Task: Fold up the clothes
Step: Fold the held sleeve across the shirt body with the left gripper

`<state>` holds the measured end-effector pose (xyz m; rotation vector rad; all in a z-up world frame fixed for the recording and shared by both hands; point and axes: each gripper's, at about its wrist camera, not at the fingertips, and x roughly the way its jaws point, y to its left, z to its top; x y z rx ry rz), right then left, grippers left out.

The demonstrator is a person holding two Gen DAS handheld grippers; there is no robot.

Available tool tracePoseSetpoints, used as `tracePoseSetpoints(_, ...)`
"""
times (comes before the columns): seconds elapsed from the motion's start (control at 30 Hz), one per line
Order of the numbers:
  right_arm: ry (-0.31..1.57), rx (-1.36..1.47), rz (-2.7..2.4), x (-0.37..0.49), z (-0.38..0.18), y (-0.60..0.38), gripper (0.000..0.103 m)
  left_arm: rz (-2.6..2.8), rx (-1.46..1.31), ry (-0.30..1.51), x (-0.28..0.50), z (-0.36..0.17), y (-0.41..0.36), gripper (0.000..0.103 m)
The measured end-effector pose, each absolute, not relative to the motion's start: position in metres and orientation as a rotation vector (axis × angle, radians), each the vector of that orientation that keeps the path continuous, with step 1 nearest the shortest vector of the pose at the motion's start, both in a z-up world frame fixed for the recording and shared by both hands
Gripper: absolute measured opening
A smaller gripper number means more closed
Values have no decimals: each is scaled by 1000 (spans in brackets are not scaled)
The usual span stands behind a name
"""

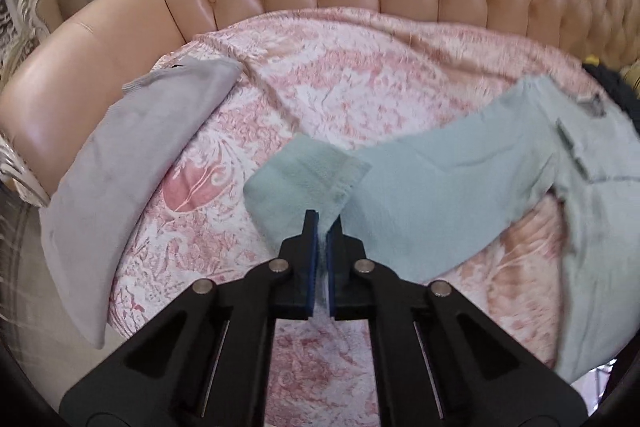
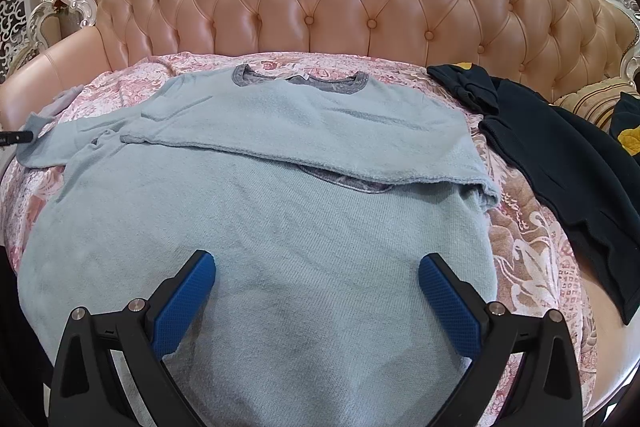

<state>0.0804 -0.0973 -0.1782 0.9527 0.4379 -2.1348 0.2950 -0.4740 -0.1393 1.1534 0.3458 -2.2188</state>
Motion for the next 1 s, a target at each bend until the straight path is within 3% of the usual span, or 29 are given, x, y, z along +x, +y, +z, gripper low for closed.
tracePoseSetpoints(0.17, 438, 951, -2136, 80, -178, -97, 103, -2378, 1029, 368, 280, -98, -442, 5)
tracePoseSetpoints(0.33, 437, 950, -2136, 80, -179, -96, 103, -2609, 1026, 328, 206, -76, -372, 5)
tracePoseSetpoints(0.53, 436, 951, -2133, 79, -179, -96, 103, -2765, 1134, 288, 127, -103, -290, 5)
tracePoseSetpoints(0.8, 438, 969, -2112, 78, -178, -96, 103, -2711, 1399, 268, 101, -166, -248, 7)
tracePoseSetpoints(0.87, 446, 1004, -2086, 76, -176, -97, 103, -2743, 1384, 293, 108, -162, -249, 24)
tracePoseSetpoints(0.93, 384, 1058, -2055, 70, -168, -94, 103, -2772, 1326, 313, 121, -151, -253, 92)
tracePoseSetpoints(1.0, 218, 1090, -2023, 61, -158, -87, 103, -2791, 1234, 332, 139, -137, -261, 100)
